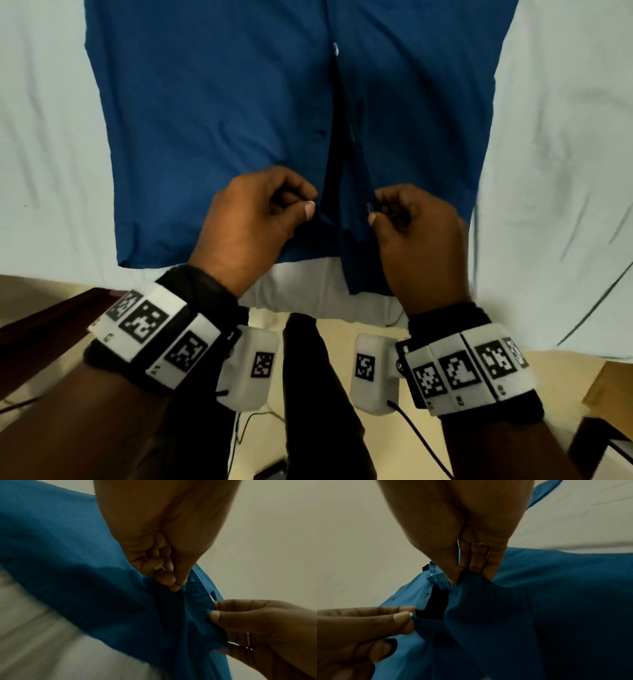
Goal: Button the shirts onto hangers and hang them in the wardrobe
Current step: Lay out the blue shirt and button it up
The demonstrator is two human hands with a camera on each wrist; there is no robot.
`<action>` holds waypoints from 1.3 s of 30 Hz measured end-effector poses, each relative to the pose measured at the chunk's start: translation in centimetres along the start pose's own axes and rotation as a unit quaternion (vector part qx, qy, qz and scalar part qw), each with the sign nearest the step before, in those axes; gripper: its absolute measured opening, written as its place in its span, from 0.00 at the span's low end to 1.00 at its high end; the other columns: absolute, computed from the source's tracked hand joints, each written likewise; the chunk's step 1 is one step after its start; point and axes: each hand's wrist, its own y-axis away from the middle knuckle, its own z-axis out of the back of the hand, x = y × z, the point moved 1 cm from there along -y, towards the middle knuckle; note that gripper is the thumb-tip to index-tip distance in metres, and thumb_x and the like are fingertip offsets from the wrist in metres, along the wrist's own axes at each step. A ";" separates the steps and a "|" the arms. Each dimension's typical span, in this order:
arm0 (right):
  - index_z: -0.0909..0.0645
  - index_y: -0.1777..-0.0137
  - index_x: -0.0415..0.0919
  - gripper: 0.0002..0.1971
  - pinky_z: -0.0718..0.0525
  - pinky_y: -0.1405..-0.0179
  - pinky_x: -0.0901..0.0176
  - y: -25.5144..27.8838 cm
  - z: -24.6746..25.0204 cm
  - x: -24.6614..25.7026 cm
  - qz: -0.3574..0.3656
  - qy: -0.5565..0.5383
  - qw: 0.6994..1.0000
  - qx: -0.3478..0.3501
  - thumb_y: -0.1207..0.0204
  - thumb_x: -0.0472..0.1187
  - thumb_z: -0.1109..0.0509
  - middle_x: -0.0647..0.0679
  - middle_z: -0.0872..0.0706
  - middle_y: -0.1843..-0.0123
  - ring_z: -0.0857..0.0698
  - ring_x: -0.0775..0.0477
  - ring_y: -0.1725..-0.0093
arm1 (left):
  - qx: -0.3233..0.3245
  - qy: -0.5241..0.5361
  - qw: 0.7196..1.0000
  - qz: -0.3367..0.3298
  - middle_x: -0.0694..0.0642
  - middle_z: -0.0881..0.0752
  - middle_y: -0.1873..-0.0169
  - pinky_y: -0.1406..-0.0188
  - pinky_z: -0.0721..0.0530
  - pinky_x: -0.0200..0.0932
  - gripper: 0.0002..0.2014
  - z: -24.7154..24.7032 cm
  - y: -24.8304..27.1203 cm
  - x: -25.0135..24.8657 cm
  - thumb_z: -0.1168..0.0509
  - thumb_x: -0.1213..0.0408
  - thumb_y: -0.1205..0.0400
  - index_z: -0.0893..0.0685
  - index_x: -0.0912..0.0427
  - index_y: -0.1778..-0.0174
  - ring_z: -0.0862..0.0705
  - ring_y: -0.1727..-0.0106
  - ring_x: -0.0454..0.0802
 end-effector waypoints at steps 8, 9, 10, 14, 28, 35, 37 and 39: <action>0.20 0.61 0.50 0.08 0.26 0.65 0.77 1.4 -1.7 2.4 -0.041 -0.025 0.997 -0.056 0.22 0.44 0.25 0.58 0.18 0.69 0.18 0.60 0.66 | -0.001 -0.026 1.000 -0.011 0.45 0.13 0.62 0.59 0.19 0.34 0.05 0.1 -0.2 0.2 0.25 0.65 0.20 0.12 0.50 0.55 0.15 0.61 0.38; 0.20 0.60 0.49 0.07 0.25 0.64 0.74 1.5 -2.2 2.9 -0.034 -0.035 0.998 -0.051 0.22 0.43 0.26 0.57 0.18 0.69 0.18 0.58 0.66 | 0.002 -0.019 1.000 -0.003 0.46 0.13 0.63 0.61 0.19 0.34 0.05 0.2 -0.3 0.1 0.25 0.66 0.20 0.12 0.51 0.55 0.16 0.63 0.37; 0.20 0.59 0.48 0.05 0.23 0.63 0.69 1.5 -2.8 3.4 -0.027 -0.041 0.998 -0.040 0.22 0.42 0.27 0.55 0.17 0.68 0.18 0.56 0.65 | 0.009 -0.001 1.000 0.008 0.46 0.13 0.65 0.64 0.18 0.35 0.05 0.3 -0.4 0.0 0.26 0.67 0.19 0.12 0.51 0.55 0.17 0.66 0.37; 0.18 0.57 0.46 0.03 0.23 0.62 0.64 1.6 -4.4 4.7 -0.011 -0.060 0.998 -0.012 0.22 0.41 0.28 0.53 0.16 0.65 0.18 0.55 0.64 | 0.038 0.039 0.998 0.019 0.51 0.12 0.68 0.72 0.18 0.32 0.04 1.2 -0.6 -0.2 0.27 0.69 0.18 0.12 0.55 0.55 0.17 0.71 0.35; 0.10 0.58 0.43 0.02 0.20 0.64 0.73 1.4 -4.5 5.2 0.043 -0.078 0.996 -0.031 0.25 0.38 0.24 0.57 0.12 0.65 0.14 0.59 0.64 | 0.046 0.144 0.988 0.033 0.59 0.11 0.66 0.63 0.12 0.33 0.05 2.6 -1.0 0.3 0.27 0.76 0.20 0.14 0.68 0.51 0.11 0.67 0.41; 0.10 0.60 0.42 0.07 0.15 0.63 0.56 1.1 -4.3 5.4 0.057 -0.105 0.993 -0.020 0.23 0.39 0.27 0.56 0.10 0.65 0.13 0.57 0.65 | 0.046 0.129 0.989 0.048 0.58 0.12 0.68 0.62 0.10 0.36 0.06 2.7 -1.6 0.1 0.27 0.78 0.20 0.13 0.63 0.55 0.11 0.68 0.41; 0.09 0.59 0.43 0.07 0.14 0.63 0.56 1.0 -4.5 5.4 0.074 -0.075 0.994 -0.018 0.23 0.40 0.27 0.55 0.10 0.65 0.13 0.57 0.65 | 0.048 0.130 0.989 0.055 0.56 0.11 0.68 0.60 0.08 0.38 0.07 2.7 -1.6 0.1 0.28 0.78 0.20 0.13 0.61 0.57 0.10 0.67 0.43; 0.09 0.58 0.43 0.07 0.14 0.61 0.54 0.8 -4.6 5.4 0.090 -0.048 0.995 -0.018 0.22 0.42 0.28 0.53 0.09 0.63 0.12 0.56 0.63 | 0.038 0.149 0.986 0.065 0.60 0.10 0.65 0.57 0.07 0.43 0.04 2.6 -1.7 0.2 0.28 0.75 0.18 0.12 0.63 0.57 0.07 0.63 0.50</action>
